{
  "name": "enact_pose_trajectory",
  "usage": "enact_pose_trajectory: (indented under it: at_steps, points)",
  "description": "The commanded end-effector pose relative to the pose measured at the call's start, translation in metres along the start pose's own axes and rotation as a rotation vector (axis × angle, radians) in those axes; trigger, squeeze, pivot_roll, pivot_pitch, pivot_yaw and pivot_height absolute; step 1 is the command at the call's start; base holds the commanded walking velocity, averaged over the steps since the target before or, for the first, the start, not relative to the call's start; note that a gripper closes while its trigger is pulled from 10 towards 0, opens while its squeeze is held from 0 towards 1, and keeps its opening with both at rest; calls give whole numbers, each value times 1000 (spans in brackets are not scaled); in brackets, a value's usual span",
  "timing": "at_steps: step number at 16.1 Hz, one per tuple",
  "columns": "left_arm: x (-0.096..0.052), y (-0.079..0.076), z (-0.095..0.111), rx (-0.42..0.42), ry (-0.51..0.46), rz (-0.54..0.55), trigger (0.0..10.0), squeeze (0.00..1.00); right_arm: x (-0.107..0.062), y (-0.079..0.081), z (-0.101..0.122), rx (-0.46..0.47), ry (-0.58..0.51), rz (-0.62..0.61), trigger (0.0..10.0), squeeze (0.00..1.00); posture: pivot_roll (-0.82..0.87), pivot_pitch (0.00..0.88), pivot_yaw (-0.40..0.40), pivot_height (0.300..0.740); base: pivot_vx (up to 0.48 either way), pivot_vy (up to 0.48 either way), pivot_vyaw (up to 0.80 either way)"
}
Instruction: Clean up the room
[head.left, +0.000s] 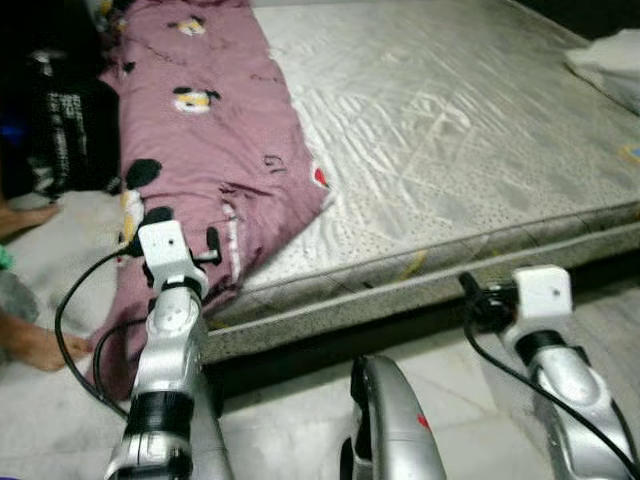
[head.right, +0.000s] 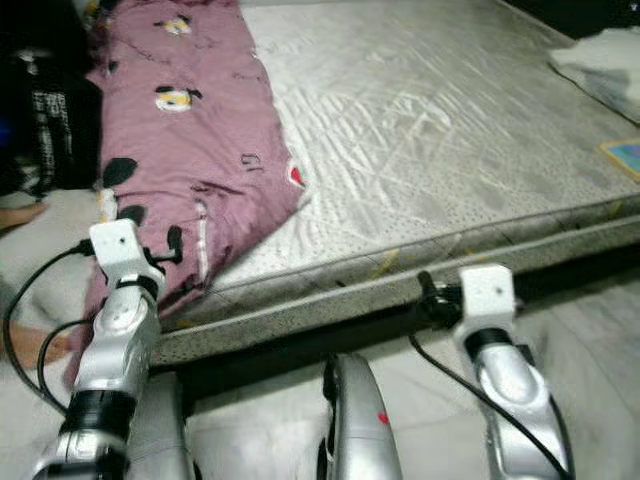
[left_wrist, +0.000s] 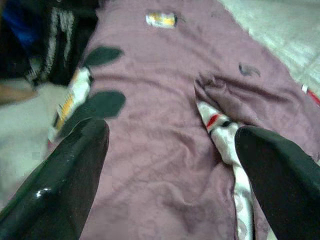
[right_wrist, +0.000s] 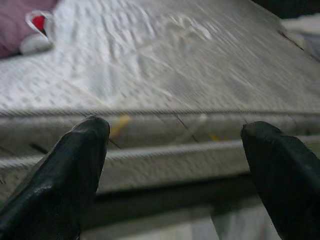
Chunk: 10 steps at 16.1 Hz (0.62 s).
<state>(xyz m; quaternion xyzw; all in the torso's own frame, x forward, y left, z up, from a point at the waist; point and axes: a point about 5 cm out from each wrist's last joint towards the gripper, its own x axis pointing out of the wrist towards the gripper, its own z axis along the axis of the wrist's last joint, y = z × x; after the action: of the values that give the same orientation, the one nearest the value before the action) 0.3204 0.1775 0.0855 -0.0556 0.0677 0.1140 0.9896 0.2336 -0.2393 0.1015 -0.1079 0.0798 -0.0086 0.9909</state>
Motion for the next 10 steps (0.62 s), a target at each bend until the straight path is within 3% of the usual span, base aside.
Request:
enact_pose_trajectory:
  at_steps: [1,4,9,10]
  points:
    - [6,2,-1,2,19,5,10000,0,-7,-3,6,3,-5,-3,10000,0,-157,123,-54,530,0,0,0]
    - [17,-12,-19,46,155,-82,10000,0,-26,3,8,7,21,20,10000,0,-198,154,-56,530,0,0,0]
    - [31,-37,-10,95,187,-185,10000,0,-43,-1,7,6,65,-5,10000,0,-237,191,-44,530,0,0,0]
    - [32,-47,-7,137,186,-233,10000,0,-43,-1,7,7,68,-6,10000,0,-237,190,-44,530,0,0,0]
